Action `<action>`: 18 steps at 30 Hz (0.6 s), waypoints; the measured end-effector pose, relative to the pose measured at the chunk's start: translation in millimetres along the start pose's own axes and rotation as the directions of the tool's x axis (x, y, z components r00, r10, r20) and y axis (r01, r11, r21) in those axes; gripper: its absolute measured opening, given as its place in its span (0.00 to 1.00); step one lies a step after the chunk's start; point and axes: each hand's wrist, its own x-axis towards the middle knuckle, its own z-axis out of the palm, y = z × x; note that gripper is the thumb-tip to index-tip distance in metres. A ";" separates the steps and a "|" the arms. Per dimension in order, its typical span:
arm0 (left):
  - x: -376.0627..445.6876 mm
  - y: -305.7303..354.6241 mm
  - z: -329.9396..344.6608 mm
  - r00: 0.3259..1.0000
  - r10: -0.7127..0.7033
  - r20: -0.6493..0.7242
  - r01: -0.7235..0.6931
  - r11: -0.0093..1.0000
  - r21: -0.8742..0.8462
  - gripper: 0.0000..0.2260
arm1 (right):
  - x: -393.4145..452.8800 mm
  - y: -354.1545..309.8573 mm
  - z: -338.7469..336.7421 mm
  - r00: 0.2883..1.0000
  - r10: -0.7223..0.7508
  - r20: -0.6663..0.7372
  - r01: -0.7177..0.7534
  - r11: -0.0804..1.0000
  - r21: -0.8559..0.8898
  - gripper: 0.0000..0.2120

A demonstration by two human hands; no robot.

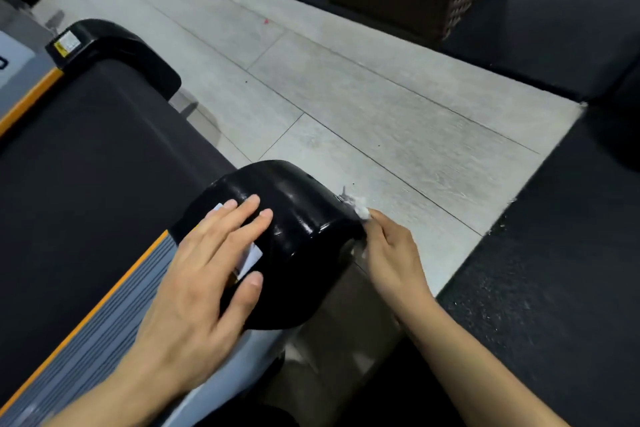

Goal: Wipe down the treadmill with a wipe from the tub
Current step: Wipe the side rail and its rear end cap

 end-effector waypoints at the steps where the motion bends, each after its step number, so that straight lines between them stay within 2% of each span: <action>1: 0.8 1.0 -0.7 1.000 -0.009 0.005 0.009 1.000 0.005 0.24 | 7.2 -6.3 -4.7 0.998 0.036 0.047 -0.036 0.999 0.006 0.16; 3: 0.0 3.5 -0.4 0.999 -0.029 0.018 0.029 0.999 0.016 0.24 | 15.9 -17.0 -12.0 0.985 0.057 0.163 -0.062 0.998 0.027 0.17; 5: -0.1 6.3 0.0 0.999 -0.041 0.019 0.041 0.999 0.022 0.24 | 17.7 -21.5 -14.1 0.959 -0.026 0.283 0.004 0.997 0.077 0.17; 8: 0.8 8.1 0.7 0.998 -0.057 0.026 0.056 0.998 0.033 0.24 | 23.6 -31.9 -19.1 0.915 -0.153 0.373 0.118 0.986 0.114 0.19; 10: 1.4 8.2 1.0 0.997 -0.066 0.032 0.065 0.997 0.030 0.24 | 43.5 -42.2 -20.5 0.887 -0.094 0.451 0.113 0.993 -0.015 0.23; 12: 2.3 8.4 1.5 0.998 -0.062 0.030 0.061 0.998 0.034 0.24 | 65.2 -54.4 -15.9 0.865 0.004 0.502 0.099 0.979 -0.178 0.19; 14: 3.1 8.0 1.9 0.998 -0.058 0.030 0.057 0.998 0.035 0.24 | 76.3 -72.6 -5.0 0.826 0.068 0.560 0.054 0.978 -0.199 0.13; 16: 3.4 7.1 0.1 0.998 -0.052 0.025 0.051 0.998 0.039 0.24 | 75.8 -86.4 9.7 0.779 -0.051 0.625 0.121 0.990 -0.069 0.11; 18: 4.0 7.4 -0.2 0.999 -0.045 0.022 0.044 0.998 0.045 0.24 | 69.8 -93.0 18.3 0.706 -0.229 0.670 0.344 0.938 -0.042 0.18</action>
